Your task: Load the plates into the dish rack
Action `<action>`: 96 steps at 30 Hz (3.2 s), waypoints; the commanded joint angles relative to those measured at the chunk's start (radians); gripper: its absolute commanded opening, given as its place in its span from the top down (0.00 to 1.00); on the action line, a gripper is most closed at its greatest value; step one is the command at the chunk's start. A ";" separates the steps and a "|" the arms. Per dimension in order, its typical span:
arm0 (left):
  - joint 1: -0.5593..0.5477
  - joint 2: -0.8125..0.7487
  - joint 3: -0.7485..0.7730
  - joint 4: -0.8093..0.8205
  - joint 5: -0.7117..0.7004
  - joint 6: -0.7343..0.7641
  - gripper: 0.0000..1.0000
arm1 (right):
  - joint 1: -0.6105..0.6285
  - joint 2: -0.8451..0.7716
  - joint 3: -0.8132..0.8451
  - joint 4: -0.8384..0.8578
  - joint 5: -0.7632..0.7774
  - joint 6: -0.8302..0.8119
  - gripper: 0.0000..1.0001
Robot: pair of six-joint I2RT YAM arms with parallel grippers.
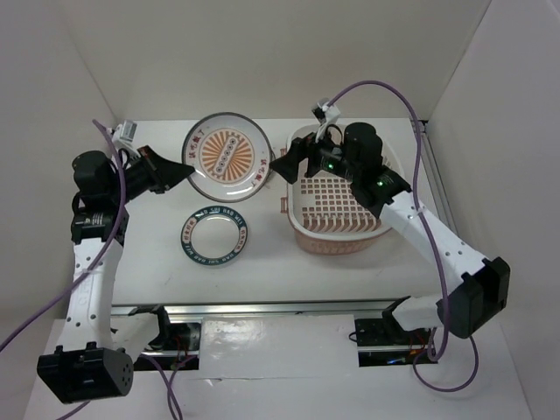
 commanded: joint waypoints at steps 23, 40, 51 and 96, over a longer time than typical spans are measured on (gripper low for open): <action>-0.149 -0.020 0.007 0.027 -0.016 0.063 0.15 | 0.008 0.005 0.087 -0.065 0.143 0.073 1.00; -0.130 -0.021 -0.005 -0.195 -0.286 0.100 0.01 | 0.026 -0.081 0.165 -0.700 1.139 0.128 1.00; -0.130 -0.032 -0.005 -0.195 -0.305 0.109 0.01 | 0.014 -0.050 -0.029 -0.603 1.067 0.167 1.00; -0.121 -0.032 -0.005 -0.195 -0.323 0.109 0.01 | 0.223 0.158 0.013 -0.774 1.261 0.472 0.90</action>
